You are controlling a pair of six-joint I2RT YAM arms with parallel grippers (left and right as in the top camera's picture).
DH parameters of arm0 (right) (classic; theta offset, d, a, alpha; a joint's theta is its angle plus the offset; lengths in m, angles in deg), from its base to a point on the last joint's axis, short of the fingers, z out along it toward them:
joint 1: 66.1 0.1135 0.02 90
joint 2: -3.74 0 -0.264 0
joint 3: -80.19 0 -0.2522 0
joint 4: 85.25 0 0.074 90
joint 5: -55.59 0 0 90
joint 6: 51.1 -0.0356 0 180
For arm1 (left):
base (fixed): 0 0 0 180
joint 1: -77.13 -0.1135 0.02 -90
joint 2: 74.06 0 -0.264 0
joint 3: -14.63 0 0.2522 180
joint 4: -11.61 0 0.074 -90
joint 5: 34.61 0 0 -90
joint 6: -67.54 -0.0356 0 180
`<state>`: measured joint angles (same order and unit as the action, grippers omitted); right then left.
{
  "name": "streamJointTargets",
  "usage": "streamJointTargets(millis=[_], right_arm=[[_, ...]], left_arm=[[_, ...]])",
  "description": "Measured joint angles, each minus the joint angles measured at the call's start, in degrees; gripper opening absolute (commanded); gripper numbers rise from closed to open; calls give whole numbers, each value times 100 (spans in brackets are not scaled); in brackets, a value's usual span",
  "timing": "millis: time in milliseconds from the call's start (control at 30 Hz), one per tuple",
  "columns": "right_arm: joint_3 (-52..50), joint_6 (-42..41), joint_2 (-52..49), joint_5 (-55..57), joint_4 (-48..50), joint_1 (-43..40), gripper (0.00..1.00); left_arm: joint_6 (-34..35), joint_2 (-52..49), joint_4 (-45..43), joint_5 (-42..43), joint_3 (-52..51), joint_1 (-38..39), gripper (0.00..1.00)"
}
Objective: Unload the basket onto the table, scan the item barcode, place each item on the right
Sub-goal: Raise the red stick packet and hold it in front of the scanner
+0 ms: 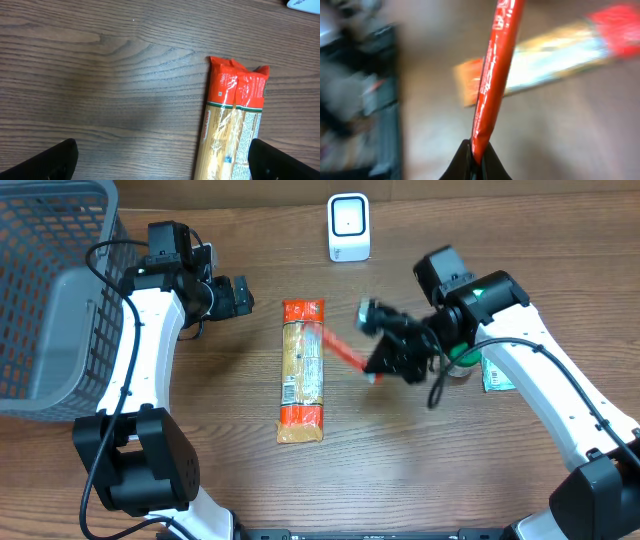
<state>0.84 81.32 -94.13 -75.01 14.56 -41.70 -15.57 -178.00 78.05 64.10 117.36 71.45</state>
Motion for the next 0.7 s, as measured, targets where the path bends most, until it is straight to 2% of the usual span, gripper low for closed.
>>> streamJointTargets(millis=[133, 300, 500, 700], right_arm=[[15, -1635, 0, 1021, 815, -4, 3], [645, -2581, -90, 1886, 369, -2, 3], [2302, -2826, -549, 2793, -461, -2, 3], [2789, -2597, -973, 3648, -74, 0, 4]], left_arm=[[0, 0, -2, 0, 0, 0, 100], [2, 0, 0, 0, 0, 0, 100], [0, 0, 0, 0, 0, 0, 100], [2, 0, 0, 0, 0, 0, 100]])
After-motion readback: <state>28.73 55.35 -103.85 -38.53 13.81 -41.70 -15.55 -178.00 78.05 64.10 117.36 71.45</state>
